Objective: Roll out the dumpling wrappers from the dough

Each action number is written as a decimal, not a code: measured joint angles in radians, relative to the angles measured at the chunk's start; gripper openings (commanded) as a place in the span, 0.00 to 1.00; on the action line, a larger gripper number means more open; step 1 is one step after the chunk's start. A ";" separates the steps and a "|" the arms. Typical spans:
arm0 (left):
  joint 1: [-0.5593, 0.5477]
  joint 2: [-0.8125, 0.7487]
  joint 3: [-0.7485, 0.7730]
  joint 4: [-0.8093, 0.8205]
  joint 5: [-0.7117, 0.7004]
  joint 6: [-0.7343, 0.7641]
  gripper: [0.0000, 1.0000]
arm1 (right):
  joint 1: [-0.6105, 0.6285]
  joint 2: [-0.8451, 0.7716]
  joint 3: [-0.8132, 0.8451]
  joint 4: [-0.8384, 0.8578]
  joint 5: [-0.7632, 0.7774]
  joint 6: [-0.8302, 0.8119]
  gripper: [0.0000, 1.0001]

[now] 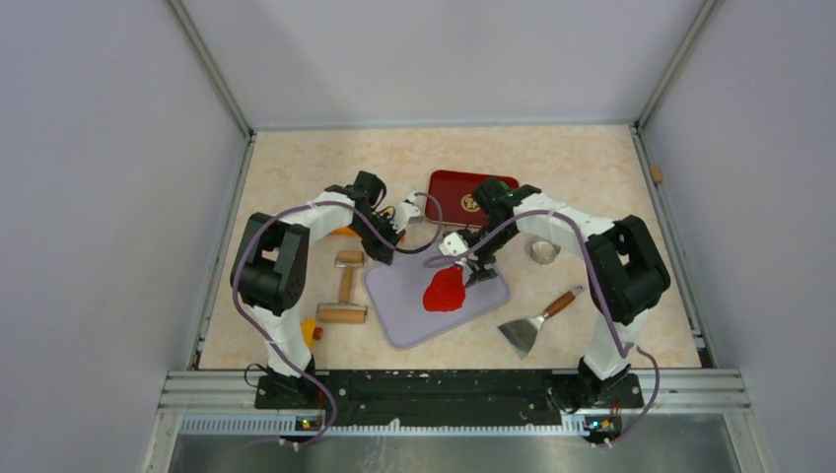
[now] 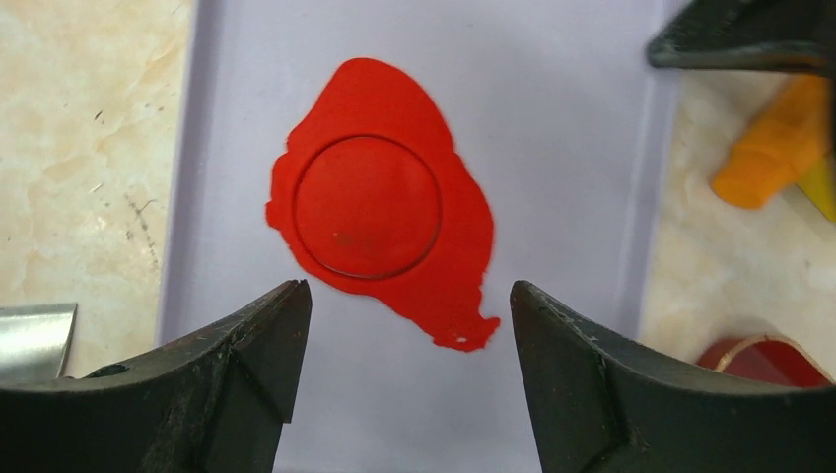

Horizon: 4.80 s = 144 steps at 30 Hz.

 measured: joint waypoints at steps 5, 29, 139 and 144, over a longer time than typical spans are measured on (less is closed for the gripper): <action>0.001 0.000 0.002 -0.005 0.006 0.016 0.00 | 0.019 0.032 0.000 -0.074 0.042 -0.148 0.76; 0.001 0.033 0.045 -0.052 0.039 0.029 0.00 | 0.024 0.168 0.061 -0.031 0.114 -0.065 0.77; 0.006 0.125 0.165 -0.118 0.083 0.004 0.00 | 0.107 0.075 -0.043 0.218 0.371 0.200 0.10; 0.006 0.125 0.165 -0.118 0.083 0.002 0.00 | 0.111 0.074 -0.041 0.225 0.360 0.234 0.10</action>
